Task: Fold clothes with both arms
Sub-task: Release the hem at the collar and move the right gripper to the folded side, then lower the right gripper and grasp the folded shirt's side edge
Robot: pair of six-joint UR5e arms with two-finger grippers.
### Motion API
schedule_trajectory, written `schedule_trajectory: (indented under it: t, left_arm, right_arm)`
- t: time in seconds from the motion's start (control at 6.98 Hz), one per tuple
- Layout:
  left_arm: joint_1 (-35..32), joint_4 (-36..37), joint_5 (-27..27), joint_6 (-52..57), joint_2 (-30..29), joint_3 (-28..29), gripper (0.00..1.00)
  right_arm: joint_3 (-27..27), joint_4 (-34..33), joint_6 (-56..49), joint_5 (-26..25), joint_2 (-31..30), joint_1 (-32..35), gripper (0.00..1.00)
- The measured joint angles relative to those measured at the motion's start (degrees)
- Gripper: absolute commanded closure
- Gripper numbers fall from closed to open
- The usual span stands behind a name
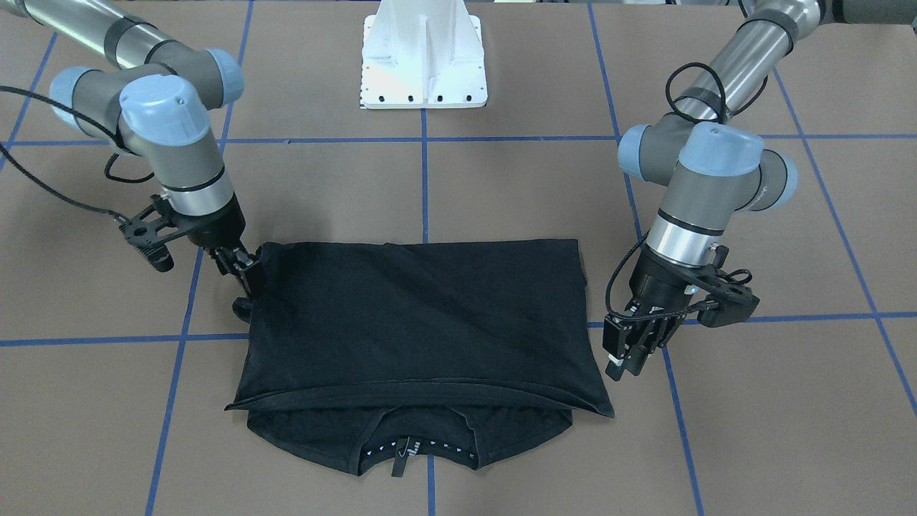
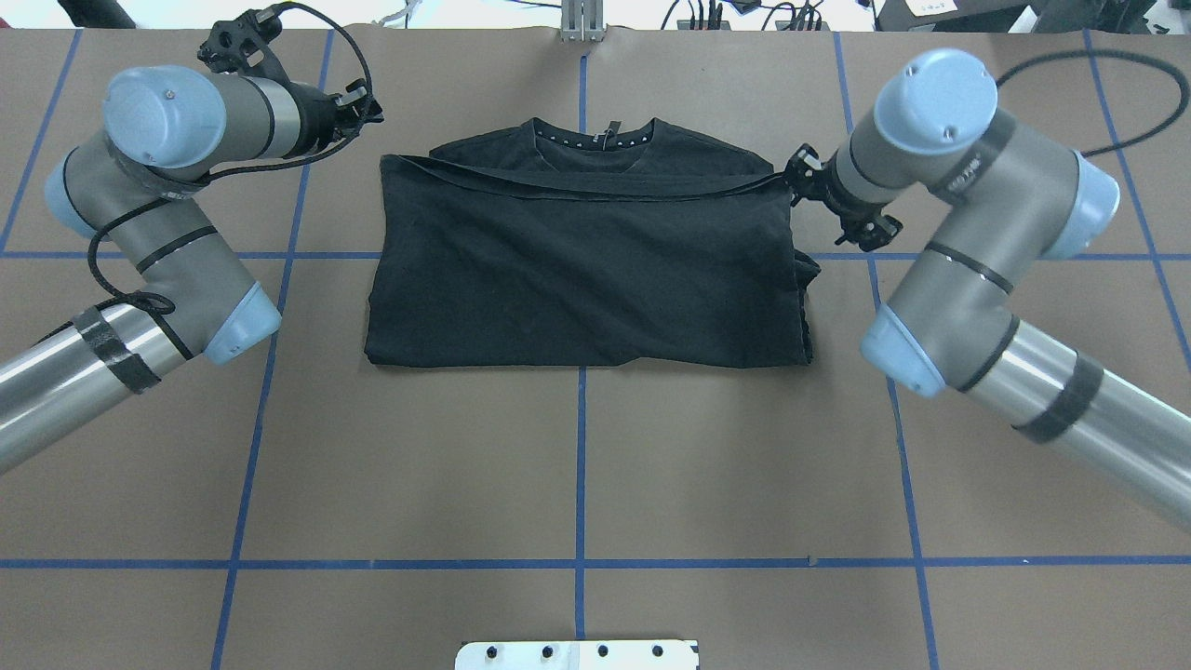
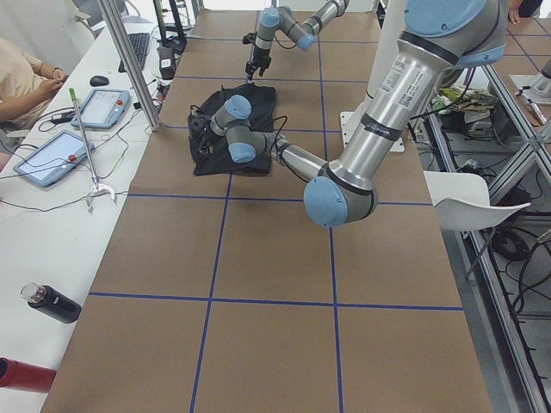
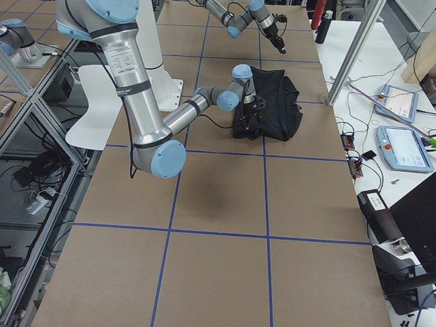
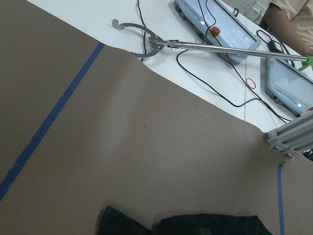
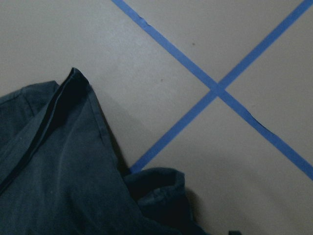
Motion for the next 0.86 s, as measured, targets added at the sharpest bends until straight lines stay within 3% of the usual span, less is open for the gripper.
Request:
schedule_trajectory:
  t: [0.29,0.86]
  left_arm:
    - [0.0,0.0,0.0,0.0,0.5,-0.7,0.54]
    - [0.1,0.1,0.1,0.0,0.5,-0.7,0.54]
  right_arm:
    - [1.1,2.3,3.5,-4.1,-2.4,-4.3,0.25]
    - [1.9,2.8,6.0,-4.7,-3.7,-7.0,0.36]
